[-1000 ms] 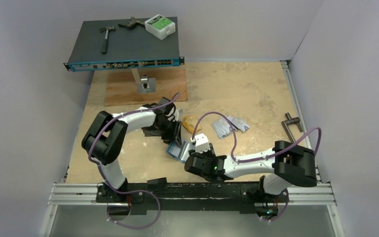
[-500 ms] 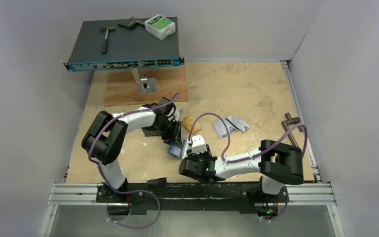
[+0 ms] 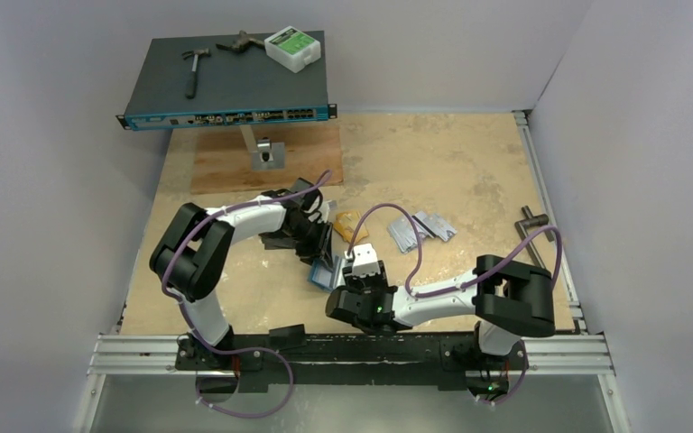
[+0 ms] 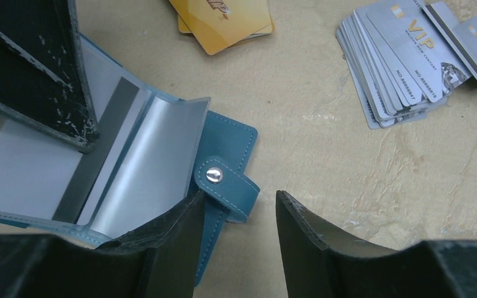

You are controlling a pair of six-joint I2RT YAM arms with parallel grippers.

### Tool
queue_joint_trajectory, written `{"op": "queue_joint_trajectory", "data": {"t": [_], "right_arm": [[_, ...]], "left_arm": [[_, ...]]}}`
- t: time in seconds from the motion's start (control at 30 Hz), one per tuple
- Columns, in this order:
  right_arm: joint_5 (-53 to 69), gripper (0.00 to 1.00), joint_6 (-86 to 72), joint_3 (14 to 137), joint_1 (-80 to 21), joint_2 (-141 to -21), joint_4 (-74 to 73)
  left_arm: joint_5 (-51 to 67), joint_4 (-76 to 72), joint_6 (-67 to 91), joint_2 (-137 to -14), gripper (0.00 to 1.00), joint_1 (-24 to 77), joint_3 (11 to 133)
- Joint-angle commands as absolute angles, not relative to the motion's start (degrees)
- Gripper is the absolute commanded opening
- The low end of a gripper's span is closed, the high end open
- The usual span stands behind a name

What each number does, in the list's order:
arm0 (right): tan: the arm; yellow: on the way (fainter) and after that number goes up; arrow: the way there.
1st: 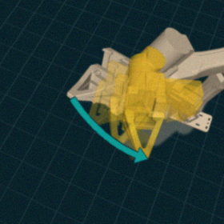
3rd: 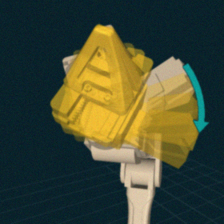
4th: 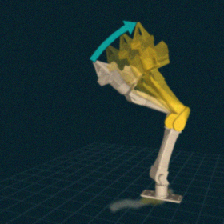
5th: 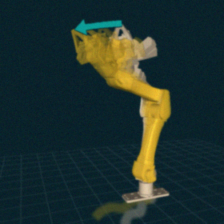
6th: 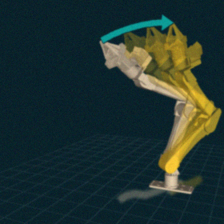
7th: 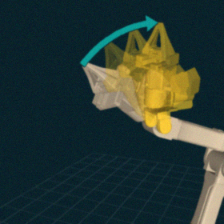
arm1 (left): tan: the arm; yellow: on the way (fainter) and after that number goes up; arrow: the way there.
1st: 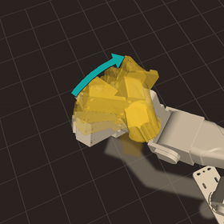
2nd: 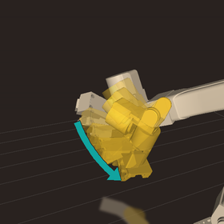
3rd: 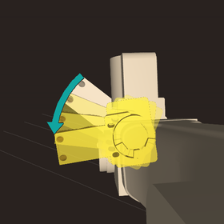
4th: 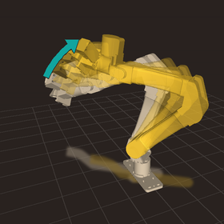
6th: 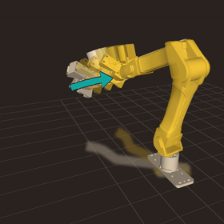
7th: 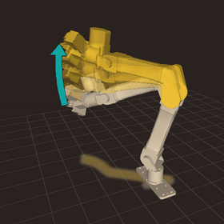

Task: Put the credit cards into the card holder
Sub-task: Close the card holder at the center of the board.

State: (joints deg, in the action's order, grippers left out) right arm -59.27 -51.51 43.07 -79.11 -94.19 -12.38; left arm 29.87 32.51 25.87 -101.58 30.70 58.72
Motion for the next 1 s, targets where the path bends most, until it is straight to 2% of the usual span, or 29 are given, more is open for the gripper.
{"op": "queue_joint_trajectory", "data": {"t": [0.0, 0.1, 0.3, 0.63, 0.87, 0.97], "right_arm": [[-62.35, 0.45, -49.56, 42.67, -79.11, -93.59, -5.89], [-62.38, 0.42, -49.94, 43.05, -79.04, -94.73, -5.62], [-63.94, 0.32, -58.89, 43.96, -78.78, -94.63, -15.11], [-63.84, 0.29, -73.42, 43.51, -78.40, -92.98, -29.34], [-59.94, 0.23, -76.06, 40.37, -78.23, -87.79, -29.29], [-57.42, 0.14, -76.07, 38.70, -77.94, -85.41, -27.75]], "left_arm": [[31.33, 33.21, 24.74, -101.72, 0.26, 31.19, 60.85], [31.53, 33.41, 24.64, -101.86, 0.25, 31.28, 61.12], [31.29, 33.74, 24.35, -101.62, 0.25, 31.36, 61.25], [31.03, 33.79, 24.17, -100.87, 0.25, 31.49, 61.26], [30.61, 34.07, 24.21, -100.14, 0.25, 31.53, 61.39], [29.83, 34.25, 23.73, -99.81, 0.25, 31.52, 61.56]]}}
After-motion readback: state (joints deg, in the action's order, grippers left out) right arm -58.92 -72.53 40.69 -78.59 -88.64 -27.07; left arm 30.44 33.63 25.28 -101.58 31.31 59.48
